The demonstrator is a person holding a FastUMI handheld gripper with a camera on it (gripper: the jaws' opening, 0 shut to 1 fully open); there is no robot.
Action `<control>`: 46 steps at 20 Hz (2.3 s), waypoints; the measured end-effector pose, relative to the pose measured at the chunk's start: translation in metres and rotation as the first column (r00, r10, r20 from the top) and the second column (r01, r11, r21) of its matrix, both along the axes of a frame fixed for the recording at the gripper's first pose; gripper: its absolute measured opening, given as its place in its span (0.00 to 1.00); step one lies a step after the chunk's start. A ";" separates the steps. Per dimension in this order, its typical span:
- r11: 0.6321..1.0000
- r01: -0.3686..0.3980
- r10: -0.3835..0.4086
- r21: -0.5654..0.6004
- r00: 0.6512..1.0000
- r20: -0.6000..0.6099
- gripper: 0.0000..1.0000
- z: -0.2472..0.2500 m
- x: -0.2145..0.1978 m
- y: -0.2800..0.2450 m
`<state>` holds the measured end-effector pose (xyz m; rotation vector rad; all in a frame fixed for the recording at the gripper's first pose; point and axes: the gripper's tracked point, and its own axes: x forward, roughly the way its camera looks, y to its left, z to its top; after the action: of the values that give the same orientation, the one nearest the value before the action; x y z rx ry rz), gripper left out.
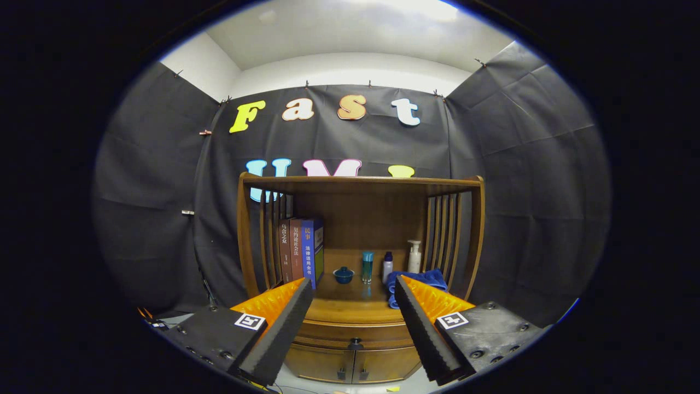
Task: Pull open the drawer, take out the items inside it, and place them on the countertop above the cabinet.
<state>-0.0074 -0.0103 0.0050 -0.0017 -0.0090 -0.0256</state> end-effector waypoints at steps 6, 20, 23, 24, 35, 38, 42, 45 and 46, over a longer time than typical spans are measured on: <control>1.000 0.005 -0.005 0.000 1.000 -0.003 0.98 -0.001 -0.002 -0.003; 1.000 0.005 -0.005 0.011 1.000 -0.023 0.98 -0.017 0.008 -0.004; 1.000 0.006 -0.006 0.020 0.999 -0.041 0.98 -0.034 0.019 -0.003; 1.000 0.008 -0.007 0.020 0.999 -0.049 0.98 -0.042 0.023 -0.003; 0.999 0.019 -0.011 0.032 0.973 -0.232 0.98 -0.161 0.088 -0.019; 0.999 0.024 -0.012 0.036 0.957 -0.291 0.98 -0.197 0.105 -0.024; 0.999 0.034 -0.019 0.034 0.928 -0.372 0.99 -0.251 0.126 -0.028; 0.998 0.042 -0.018 0.047 0.905 -0.425 0.99 -0.286 0.134 -0.030; 0.998 0.044 -0.015 0.054 0.896 -0.443 0.99 -0.299 0.136 -0.031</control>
<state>0.1286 -0.0408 -0.2944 0.0555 0.4504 -0.0557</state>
